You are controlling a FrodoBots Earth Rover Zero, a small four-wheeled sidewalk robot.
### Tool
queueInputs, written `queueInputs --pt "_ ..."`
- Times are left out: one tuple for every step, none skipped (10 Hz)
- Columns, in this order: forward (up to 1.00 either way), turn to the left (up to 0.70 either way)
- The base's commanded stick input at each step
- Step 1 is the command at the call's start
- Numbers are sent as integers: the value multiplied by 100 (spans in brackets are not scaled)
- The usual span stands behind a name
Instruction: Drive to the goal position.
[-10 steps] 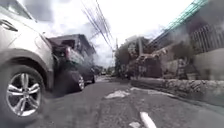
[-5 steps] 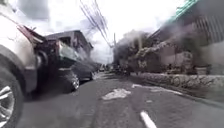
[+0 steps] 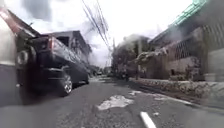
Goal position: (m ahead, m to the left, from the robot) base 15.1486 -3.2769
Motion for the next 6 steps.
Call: queueInputs --pt "85 0" --pt "85 -3" --pt "85 -9" --pt "85 -30" --pt "85 -32" --pt "85 -2"
